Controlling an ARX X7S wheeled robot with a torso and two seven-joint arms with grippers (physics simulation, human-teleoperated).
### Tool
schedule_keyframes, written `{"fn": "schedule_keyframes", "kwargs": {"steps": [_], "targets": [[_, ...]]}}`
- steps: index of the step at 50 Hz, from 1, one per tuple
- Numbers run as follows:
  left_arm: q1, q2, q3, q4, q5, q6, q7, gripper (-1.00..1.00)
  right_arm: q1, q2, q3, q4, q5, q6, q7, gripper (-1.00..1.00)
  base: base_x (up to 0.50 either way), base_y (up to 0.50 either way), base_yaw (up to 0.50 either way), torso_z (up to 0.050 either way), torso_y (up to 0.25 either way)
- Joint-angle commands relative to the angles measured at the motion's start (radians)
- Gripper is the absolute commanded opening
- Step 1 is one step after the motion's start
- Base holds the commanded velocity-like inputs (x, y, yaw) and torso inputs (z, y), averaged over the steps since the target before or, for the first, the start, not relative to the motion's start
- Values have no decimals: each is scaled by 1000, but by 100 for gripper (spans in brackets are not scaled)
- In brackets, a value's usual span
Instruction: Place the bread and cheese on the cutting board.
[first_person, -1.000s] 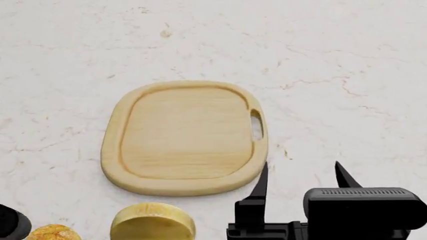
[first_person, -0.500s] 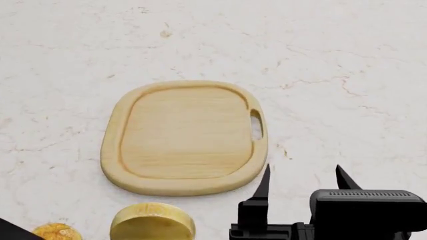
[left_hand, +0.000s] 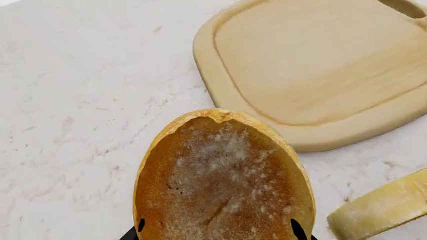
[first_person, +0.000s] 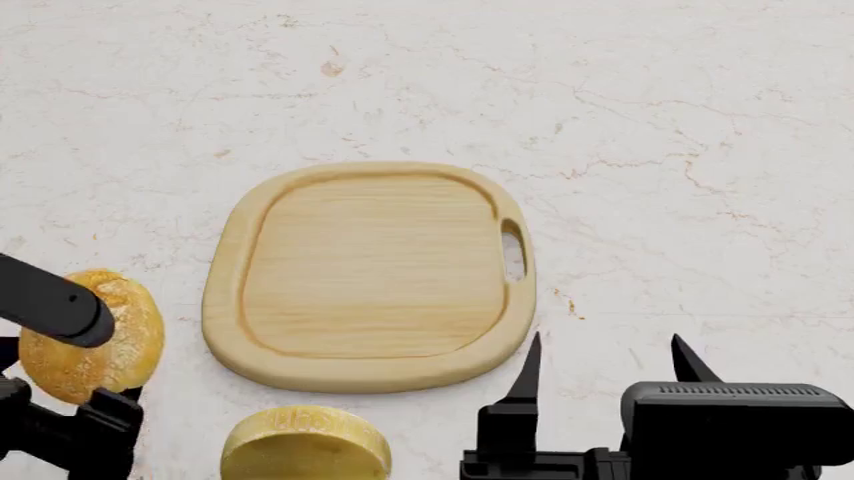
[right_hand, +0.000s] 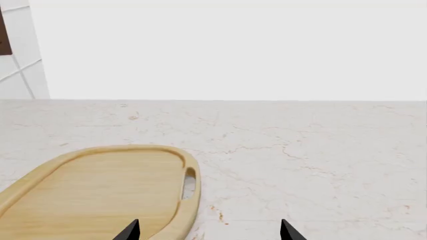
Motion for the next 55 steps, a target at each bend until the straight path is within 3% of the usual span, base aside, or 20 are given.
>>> {"fn": "schedule_keyframes", "kwargs": {"steps": [1,5,9,13,16,22,26,34,49,50,55], "targets": [[-334,148,147,-289,294,-10,258,-100,2,3,3,0,9,0,5,100,0,0,0,0,0],[-454,228,257,-443,462,58,438,-100,-2,8,17,-1,16,-3,3,100,0,0,0,0,0],[-602,356,390,-712,641,182,658,-100,3,11,36,-12,28,9,8,100,0,0,-1,0,0],[-779,553,565,-1144,835,342,958,-100,-1,10,33,-4,27,1,8,100,0,0,0,0,0],[-833,690,679,-1430,951,471,1138,-100,3,10,38,-14,38,9,9,100,0,0,0,0,0],[-821,702,997,-1501,626,563,1105,-100,4,11,34,-11,44,11,10,100,0,0,0,0,0],[-784,702,1126,-1506,512,608,1094,-100,5,11,54,-14,56,12,11,100,0,0,0,0,0],[-745,702,1190,-1528,406,627,1079,-100,-4,17,51,6,52,-8,6,100,0,0,0,0,0],[-741,702,1184,-1539,456,581,1112,-100,-11,21,32,30,45,-32,5,100,0,0,0,0,0],[-742,702,1187,-1536,458,571,1114,100,-11,22,31,28,45,-30,6,100,0,0,0,0,0],[-761,702,1185,-1533,472,546,1131,100,-13,23,25,34,44,-35,7,100,0,0,0,0,0]]}}
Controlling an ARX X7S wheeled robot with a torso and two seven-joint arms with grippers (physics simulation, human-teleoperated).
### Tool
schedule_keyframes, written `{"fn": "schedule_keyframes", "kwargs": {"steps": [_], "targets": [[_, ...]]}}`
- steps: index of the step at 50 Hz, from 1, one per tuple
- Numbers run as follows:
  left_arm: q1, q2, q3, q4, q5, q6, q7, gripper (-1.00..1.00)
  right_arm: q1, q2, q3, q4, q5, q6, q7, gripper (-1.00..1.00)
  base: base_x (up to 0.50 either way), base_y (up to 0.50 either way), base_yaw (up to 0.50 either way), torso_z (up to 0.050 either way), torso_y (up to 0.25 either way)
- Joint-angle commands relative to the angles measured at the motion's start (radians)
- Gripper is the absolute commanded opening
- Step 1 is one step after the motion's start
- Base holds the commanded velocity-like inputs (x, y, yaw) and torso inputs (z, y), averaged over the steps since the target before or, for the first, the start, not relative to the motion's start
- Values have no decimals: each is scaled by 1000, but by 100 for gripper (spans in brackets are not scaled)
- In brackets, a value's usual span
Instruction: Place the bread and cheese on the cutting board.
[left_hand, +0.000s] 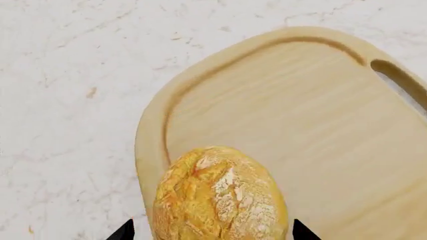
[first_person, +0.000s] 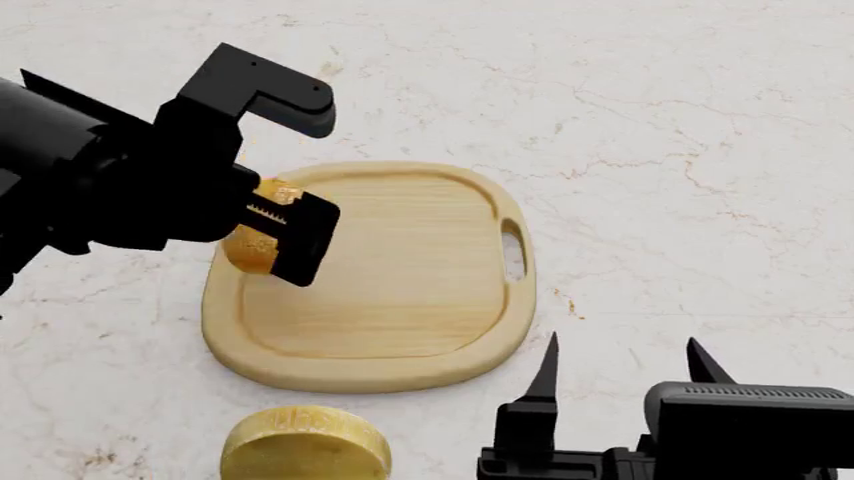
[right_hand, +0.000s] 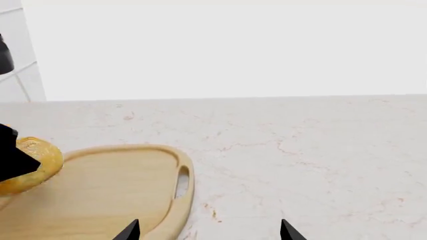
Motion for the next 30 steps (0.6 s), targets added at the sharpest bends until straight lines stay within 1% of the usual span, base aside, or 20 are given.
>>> {"fn": "schedule_keyframes", "kwargs": {"steps": [1,21,23,24,26,28,29,30], "targets": [[-19,8,20,-18,-6,-31,17,100,-4,4,-11,14,-2,-14,0,100,0,0,0,0,0],[-66,8,14,-20,9,-40,29,100,-5,9,-12,14,9,-16,8,100,0,0,0,0,0],[-72,8,11,-26,17,-6,-6,100,-3,10,-8,11,14,-13,10,100,0,0,0,0,0],[-72,8,7,-25,10,-12,-5,100,-1,10,-4,6,18,-7,12,100,0,0,0,0,0],[-72,8,5,-26,11,15,-11,100,-7,11,-4,13,15,-20,9,100,0,0,0,0,0],[-70,8,19,-15,37,69,8,100,-8,12,-4,8,18,-16,11,100,0,0,0,0,0],[-70,6,14,-16,33,66,11,100,-10,11,-5,9,18,-18,11,100,0,0,0,0,0],[-66,-71,-21,117,-7,54,-69,100,-8,10,-11,17,15,-23,10,100,0,0,0,0,0]]}}
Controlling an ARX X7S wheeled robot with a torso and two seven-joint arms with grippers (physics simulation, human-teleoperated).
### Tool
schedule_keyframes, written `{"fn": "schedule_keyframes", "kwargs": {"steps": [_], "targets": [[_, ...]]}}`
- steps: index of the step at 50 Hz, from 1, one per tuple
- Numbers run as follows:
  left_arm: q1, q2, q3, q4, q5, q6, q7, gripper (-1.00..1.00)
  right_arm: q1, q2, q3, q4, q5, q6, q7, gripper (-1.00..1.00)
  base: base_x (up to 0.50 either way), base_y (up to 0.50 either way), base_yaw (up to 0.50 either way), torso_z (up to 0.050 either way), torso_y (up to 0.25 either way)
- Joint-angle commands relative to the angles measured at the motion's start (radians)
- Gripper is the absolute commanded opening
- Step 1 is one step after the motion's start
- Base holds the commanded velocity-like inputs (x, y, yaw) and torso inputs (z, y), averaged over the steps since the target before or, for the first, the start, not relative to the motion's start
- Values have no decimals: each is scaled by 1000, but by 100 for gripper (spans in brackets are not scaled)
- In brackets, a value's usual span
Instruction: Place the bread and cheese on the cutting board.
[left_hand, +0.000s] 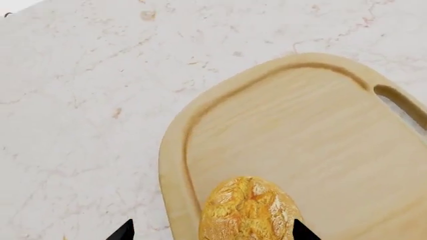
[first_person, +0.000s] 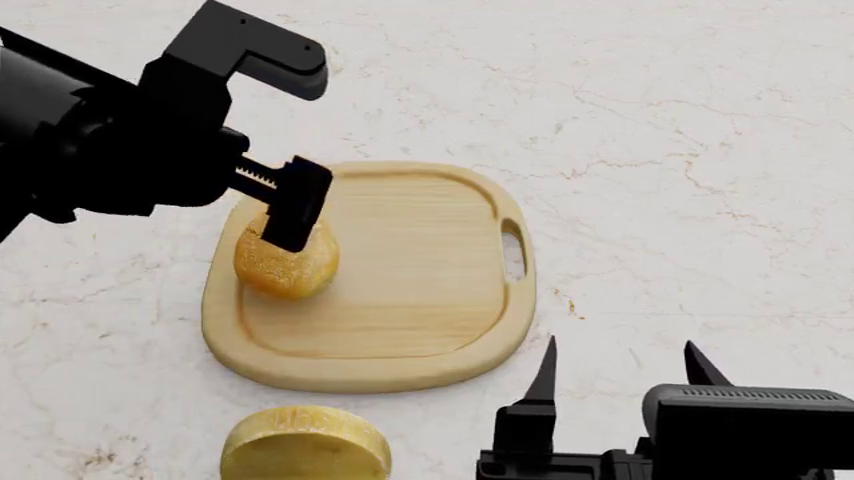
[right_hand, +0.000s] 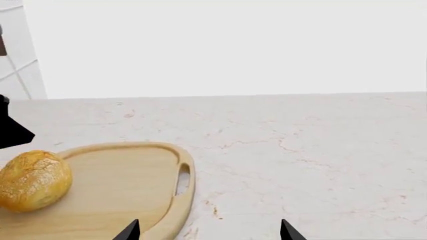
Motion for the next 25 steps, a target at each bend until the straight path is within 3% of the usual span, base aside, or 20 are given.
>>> {"fn": "schedule_keyframes", "kwargs": {"steps": [1,4,11,13,14,17,22,25], "targets": [[-3,-133,-55,234,-46,44,-141,100,-2,0,-6,7,4,-10,1,100,0,0,0,0,0],[33,-341,-130,582,-116,67,-338,100,4,3,-9,-8,12,5,5,100,0,0,0,0,0],[185,-684,-247,1151,-273,141,-626,100,16,12,4,-54,38,37,15,100,0,0,0,0,0],[212,-734,-246,1223,-262,157,-642,100,20,13,12,-64,46,43,17,100,0,0,0,0,0],[219,-796,-197,1344,-124,167,-612,100,23,14,21,-78,56,51,19,100,0,0,0,0,0],[287,-882,-276,1442,-221,285,-721,100,11,18,19,-79,49,42,21,100,0,0,0,0,0],[422,-1028,-302,1678,-192,450,-859,100,39,47,-37,-86,17,59,30,100,0,0,0,0,0],[474,-1089,-276,1769,-165,453,-892,100,107,32,-8,-75,77,142,34,100,0,0,0,0,0]]}}
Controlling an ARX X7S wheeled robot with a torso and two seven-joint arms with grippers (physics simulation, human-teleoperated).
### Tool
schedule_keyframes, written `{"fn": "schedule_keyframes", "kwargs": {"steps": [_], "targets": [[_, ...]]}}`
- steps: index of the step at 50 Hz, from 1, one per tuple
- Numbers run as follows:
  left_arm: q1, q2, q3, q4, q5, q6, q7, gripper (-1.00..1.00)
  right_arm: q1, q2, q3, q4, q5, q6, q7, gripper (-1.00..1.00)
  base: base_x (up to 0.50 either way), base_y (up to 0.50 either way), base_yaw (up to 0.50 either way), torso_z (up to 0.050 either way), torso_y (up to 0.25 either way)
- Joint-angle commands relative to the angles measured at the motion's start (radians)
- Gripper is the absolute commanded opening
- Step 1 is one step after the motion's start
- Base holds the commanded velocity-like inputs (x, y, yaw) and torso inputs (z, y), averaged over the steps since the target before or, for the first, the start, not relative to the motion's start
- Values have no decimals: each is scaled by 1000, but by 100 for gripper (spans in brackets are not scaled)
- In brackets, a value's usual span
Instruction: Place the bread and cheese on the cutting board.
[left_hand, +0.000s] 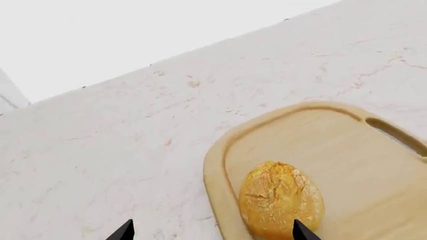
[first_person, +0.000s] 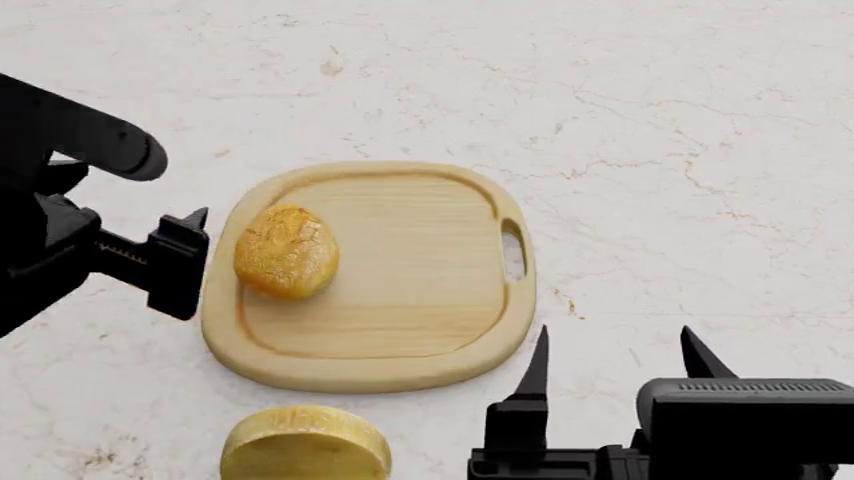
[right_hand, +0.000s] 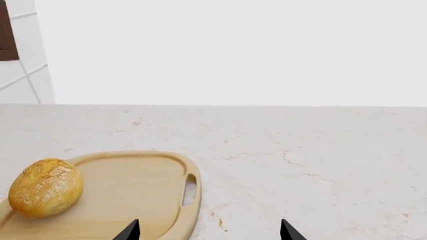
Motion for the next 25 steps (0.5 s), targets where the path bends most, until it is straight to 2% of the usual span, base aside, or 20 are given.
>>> {"fn": "schedule_keyframes", "kwargs": {"steps": [1,2,4,6,7,9,15,20,23,25], "targets": [[222,-322,-43,500,13,208,-242,100,108,5,8,-11,62,123,17,100,0,0,0,0,0],[255,-343,-46,524,22,256,-243,100,162,-10,41,5,110,174,16,100,0,0,0,0,0],[292,-368,-52,547,37,316,-247,100,223,16,10,20,110,209,9,100,0,0,0,0,0],[370,-421,-59,605,76,444,-276,100,312,38,-30,56,128,284,-4,100,0,0,0,0,0],[394,-432,-53,625,98,468,-294,100,341,26,-2,66,170,321,-18,100,0,0,0,0,0],[418,-421,-34,634,140,463,-317,100,392,34,15,86,197,355,-32,100,0,0,0,0,0],[473,-399,-18,619,195,516,-323,100,640,57,101,130,335,601,-45,100,0,0,0,0,0],[485,-405,-22,590,199,539,-316,100,873,226,-62,353,749,626,150,100,0,0,0,0,0],[492,-406,-23,574,202,553,-310,100,991,269,-178,416,714,608,74,100,0,0,0,0,0],[496,-409,-22,577,205,555,-312,100,1099,325,-328,481,752,623,20,100,0,0,0,0,0]]}}
